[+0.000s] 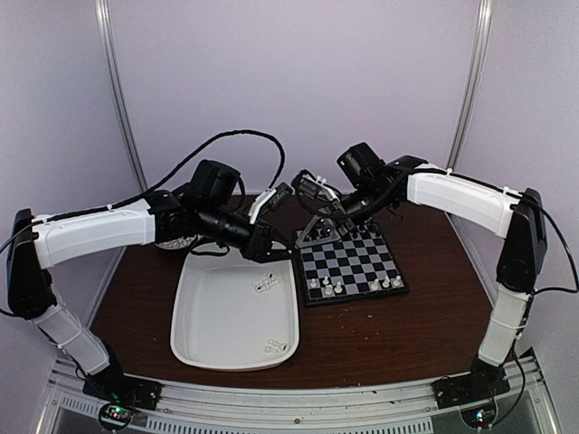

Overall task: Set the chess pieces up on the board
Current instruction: Pass from the left arm to the right

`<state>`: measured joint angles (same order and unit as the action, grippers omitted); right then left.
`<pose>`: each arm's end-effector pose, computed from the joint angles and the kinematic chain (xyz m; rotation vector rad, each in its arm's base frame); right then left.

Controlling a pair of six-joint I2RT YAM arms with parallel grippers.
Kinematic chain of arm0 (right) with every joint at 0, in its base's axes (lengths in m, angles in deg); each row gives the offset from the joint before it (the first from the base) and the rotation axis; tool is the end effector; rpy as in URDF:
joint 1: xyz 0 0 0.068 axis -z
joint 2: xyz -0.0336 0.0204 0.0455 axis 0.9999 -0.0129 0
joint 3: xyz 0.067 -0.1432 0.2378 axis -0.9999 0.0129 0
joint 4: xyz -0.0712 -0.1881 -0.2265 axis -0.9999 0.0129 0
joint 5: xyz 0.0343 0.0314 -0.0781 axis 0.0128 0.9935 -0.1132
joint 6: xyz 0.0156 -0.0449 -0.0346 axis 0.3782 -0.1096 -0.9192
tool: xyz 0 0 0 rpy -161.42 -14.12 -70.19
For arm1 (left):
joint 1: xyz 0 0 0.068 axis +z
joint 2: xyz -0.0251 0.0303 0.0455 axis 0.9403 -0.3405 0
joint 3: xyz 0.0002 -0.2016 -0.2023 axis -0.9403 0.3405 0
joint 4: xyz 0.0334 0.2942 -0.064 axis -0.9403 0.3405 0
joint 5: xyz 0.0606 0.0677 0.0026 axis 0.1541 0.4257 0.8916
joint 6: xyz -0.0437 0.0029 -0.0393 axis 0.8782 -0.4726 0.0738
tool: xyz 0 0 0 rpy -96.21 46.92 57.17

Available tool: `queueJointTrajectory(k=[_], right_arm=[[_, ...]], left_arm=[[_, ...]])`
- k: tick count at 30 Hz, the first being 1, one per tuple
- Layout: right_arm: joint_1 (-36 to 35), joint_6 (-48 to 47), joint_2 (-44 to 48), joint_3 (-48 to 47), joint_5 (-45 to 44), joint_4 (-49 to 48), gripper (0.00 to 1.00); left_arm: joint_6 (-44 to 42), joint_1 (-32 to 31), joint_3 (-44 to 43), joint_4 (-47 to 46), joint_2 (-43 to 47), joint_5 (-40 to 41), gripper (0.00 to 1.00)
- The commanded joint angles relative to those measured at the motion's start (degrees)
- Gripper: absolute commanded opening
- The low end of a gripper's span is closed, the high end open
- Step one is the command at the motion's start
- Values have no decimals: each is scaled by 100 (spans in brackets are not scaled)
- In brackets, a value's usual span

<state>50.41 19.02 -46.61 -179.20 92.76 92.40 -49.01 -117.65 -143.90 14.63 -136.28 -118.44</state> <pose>0.3164 0.3063 0.3210 -1.3156 2.0433 1.8188 0.2508 -0.3131 0.3053 0.9554 2.1602 -1.3522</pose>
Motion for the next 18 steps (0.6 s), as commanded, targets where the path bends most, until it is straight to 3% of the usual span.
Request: queueJointTrajectory(k=[1, 4, 7, 9, 15, 18], right_arm=[[130, 1143, -23, 310, 569, -1129, 0], [329, 3242, 72, 1027, 1045, -3531, 0], [393, 5903, 34, 1753, 1209, -6799, 0], [400, 6842, -58, 1920, 1221, -8013, 0], [396, 6687, -9, 1892, 1180, -7800, 0], [396, 6550, 39, 1920, 1184, -7641, 0]], left_arm=[[-83, -52, 192, -180, 490, 1090, 41], [-238, -317, 898, -1082, 1075, 2208, 46], [-772, -700, 1639, -2433, 1435, 2648, 47], [-829, -749, 1796, -2987, 1424, 2661, 47], [-131, -751, 1836, -3715, 1075, 2799, 47], [172, -747, 2117, -4147, 1162, 3245, 47]])
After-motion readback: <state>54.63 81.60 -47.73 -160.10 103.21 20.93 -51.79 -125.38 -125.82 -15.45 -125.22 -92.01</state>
